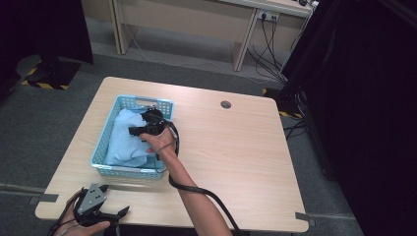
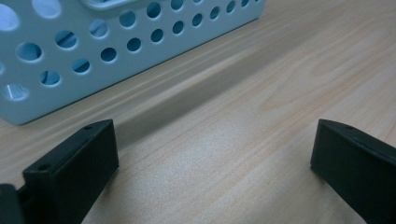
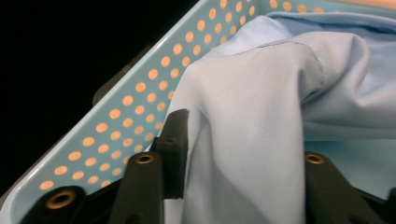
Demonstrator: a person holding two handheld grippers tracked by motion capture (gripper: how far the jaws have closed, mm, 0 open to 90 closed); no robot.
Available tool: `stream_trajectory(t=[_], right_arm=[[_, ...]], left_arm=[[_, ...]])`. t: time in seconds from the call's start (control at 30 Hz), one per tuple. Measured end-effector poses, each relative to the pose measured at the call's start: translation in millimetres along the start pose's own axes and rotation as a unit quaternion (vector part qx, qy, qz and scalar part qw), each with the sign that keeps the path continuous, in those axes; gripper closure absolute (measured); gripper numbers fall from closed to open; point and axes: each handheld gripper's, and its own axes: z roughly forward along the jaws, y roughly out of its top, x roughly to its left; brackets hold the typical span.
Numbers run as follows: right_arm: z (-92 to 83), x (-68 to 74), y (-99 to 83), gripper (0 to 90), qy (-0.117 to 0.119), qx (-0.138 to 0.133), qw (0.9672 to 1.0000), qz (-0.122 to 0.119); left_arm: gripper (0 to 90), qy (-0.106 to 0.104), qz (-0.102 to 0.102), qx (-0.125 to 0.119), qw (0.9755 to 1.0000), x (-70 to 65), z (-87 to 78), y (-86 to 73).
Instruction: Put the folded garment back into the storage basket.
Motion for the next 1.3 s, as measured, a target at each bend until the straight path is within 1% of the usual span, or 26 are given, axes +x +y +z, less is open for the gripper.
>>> stream_trajectory(t=[0.07, 0.13, 0.2, 0.33, 0.37, 0.5, 0.63, 0.7, 0.77, 0.83, 1.0, 1.23, 1.3], right_arm=[[-0.8, 0.0, 0.7, 56.4, 0.001, 0.011, 0.9999, -0.001], [-2.4, -0.3, 0.9, 54.5, -0.002, 0.018, 0.9998, -0.001], [-4.0, -0.7, 1.1, 50.8, -0.006, 0.025, 0.9997, -0.005], [-8.0, -0.1, -0.4, 49.7, -0.019, 0.029, 0.9992, -0.022], [-8.8, -0.3, -0.6, 49.5, -0.02, 0.032, 0.999, -0.023], [-12.0, -2.2, -0.1, 47.5, -0.021, 0.03, 0.9991, -0.019], [-15.2, -2.5, -0.4, 45.4, -0.025, 0.033, 0.9988, -0.025], [-17.1, -3.7, -1.3, 42.0, -0.03, 0.033, 0.9986, -0.027], [-19.6, -4.7, -3.3, 41.1, -0.037, 0.037, 0.998, -0.037], [-22.5, -6.6, -5.5, 40.6, -0.041, 0.036, 0.9977, -0.04], [-30.5, -11.8, -7.6, 38.8, -0.039, 0.028, 0.9982, -0.036], [-41.0, -13.7, -6.5, 36.7, -0.036, 0.012, 0.9987, -0.035], [-42.9, -14.0, -6.3, 36.7, -0.036, 0.01, 0.9986, -0.038]], left_arm=[[0.0, 0.0, 0.0, 0.0, 1.0, 0.1, 0.1, 0.0], [0.0, 0.0, 0.0, -0.001, 1.0, 0.1, 0.1, -0.1], [0.0, 0.0, 0.0, 0.0, 1.0, -0.1, 0.1, 0.1], [0.0, 0.0, 0.0, 0.001, 1.0, -0.1, 0.1, 0.2], [0.0, 0.0, 0.0, 0.0, 1.0, -0.1, 0.1, 0.1], [0.0, 0.0, 0.0, 0.0, 1.0, -0.1, 0.1, 0.1], [0.0, 0.0, 0.0, 0.0, 1.0, -0.1, 0.1, 0.0], [0.0, 0.0, 0.0, 0.0, 1.0, -0.1, 0.1, 0.0], [0.0, 0.0, 0.0, -0.001, 1.0, 0.0, 0.1, -0.1], [0.0, 0.0, 0.0, 0.0, 1.0, 0.0, 0.1, 0.1], [0.0, 0.001, 0.0, 0.0, 1.0, -0.1, 0.2, 0.2], [0.0, 0.0, -0.001, -0.001, 1.0, 0.0, 0.4, 0.1], [0.0, 0.001, -0.001, -0.001, 1.0, -0.1, 0.4, 0.1]])
